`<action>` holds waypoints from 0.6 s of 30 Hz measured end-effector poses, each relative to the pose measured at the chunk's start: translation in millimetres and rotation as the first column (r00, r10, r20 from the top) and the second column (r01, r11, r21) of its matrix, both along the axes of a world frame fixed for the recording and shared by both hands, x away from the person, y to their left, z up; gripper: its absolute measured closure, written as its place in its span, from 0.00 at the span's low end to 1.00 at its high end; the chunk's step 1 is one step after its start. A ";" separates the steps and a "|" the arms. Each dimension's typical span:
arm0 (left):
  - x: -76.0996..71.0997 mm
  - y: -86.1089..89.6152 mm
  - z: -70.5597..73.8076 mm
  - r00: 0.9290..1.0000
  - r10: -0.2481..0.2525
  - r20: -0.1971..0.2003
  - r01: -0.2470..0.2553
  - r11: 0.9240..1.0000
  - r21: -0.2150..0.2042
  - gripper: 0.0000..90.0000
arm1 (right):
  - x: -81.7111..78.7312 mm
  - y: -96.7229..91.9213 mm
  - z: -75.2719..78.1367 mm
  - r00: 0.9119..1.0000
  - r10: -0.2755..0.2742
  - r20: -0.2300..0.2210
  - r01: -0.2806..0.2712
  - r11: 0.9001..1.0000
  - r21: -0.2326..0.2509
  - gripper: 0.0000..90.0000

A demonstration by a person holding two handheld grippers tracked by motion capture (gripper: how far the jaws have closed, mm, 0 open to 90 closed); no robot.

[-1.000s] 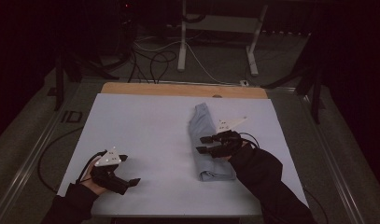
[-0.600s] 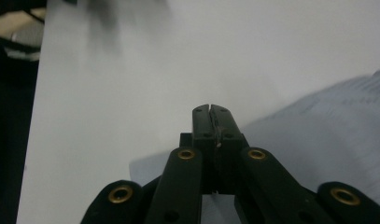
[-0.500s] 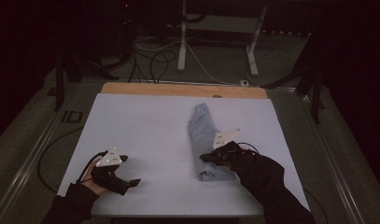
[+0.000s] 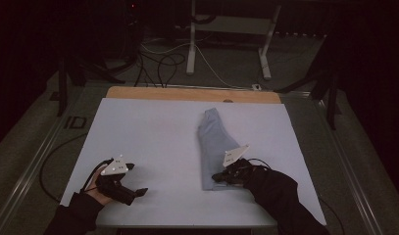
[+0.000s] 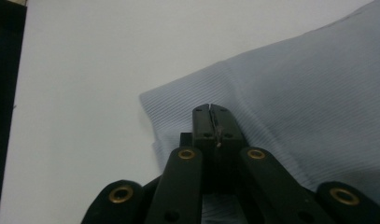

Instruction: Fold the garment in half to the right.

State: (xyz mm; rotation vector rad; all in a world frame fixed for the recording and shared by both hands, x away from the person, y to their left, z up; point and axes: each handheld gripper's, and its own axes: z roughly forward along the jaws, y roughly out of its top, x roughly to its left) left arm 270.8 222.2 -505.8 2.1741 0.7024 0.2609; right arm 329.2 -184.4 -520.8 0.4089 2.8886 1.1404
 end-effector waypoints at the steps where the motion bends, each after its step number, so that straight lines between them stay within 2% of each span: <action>1: 0.0 0.2 0.1 1.000 -0.001 0.000 0.001 1.000 0.000 0.00 | -1.2 -0.9 -0.6 1.000 0.001 -0.003 -0.001 1.000 0.005 1.00; 18: -0.5 -0.2 0.2 1.000 -0.005 0.002 0.005 1.000 0.002 0.00 | -11.2 -2.7 -1.3 0.999 0.041 0.006 -0.041 0.999 -0.006 1.00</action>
